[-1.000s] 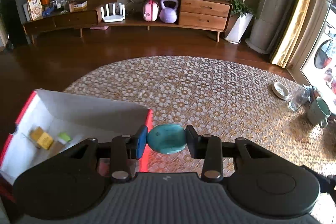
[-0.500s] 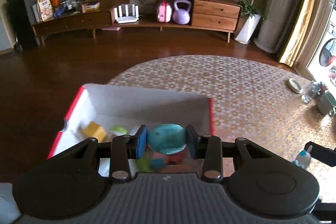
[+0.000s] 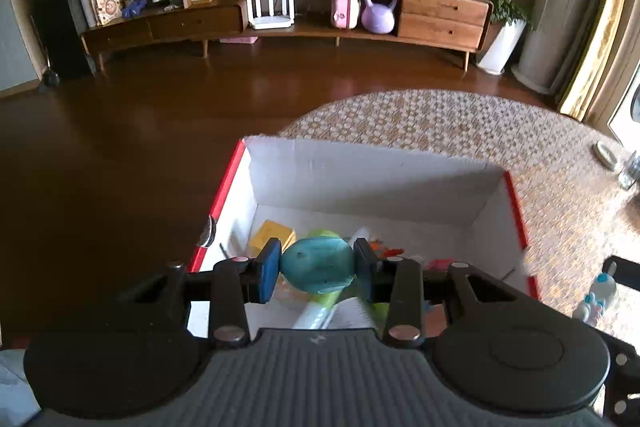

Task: Organize rigid objects
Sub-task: 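Carry the teal object and rabbit figure over the red box, then release the teal object with the left tool while the right tool releases the rabbit figure into the box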

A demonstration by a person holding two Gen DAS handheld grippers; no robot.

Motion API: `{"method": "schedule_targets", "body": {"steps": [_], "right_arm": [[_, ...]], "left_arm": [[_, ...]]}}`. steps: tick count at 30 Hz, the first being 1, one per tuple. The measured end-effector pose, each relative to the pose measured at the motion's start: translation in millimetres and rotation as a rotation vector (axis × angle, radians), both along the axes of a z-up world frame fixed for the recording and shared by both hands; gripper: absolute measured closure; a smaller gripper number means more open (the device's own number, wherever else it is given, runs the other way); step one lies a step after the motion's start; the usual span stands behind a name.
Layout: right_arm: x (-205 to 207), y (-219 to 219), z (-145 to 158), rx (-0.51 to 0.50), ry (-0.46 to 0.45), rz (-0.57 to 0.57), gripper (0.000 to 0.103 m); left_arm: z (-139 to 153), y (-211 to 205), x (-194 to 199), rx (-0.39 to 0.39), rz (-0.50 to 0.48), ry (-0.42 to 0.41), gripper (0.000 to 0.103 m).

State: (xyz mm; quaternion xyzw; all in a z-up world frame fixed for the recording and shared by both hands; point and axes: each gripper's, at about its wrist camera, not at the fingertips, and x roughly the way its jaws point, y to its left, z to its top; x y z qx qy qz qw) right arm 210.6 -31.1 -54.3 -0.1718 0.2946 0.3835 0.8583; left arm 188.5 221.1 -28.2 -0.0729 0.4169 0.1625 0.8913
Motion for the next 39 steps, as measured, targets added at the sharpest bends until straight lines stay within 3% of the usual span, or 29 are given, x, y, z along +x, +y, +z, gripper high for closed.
{"method": "schedule_targets", "body": {"steps": [10, 19, 28, 36, 39], "right_arm": [[10.1, 47.3, -30.3, -0.067, 0.015, 0.061, 0.046], [16.1, 72.4, -62.3, -0.164, 0.043, 0.102, 0.046], [20.7, 73.3, -64.4, -0.134, 0.104, 0.113, 0.045], [19.0, 65.6, -59.4, -0.097, 0.117, 0.110, 0.028], [18.0, 61.3, -53.4, -0.080, 0.112, 0.103, 0.026]], "left_arm": [[-34.4, 0.8, 9.1, 0.031, -0.121, 0.055, 0.064], [-63.5, 3.6, 24.2, 0.043, -0.155, 0.113, 0.064], [-78.9, 4.5, 36.1, 0.026, -0.169, 0.135, 0.064], [-87.8, 1.1, 35.7, 0.022, -0.175, 0.157, 0.064], [-88.8, -1.2, 33.0, 0.032, -0.172, 0.160, 0.059]]}}
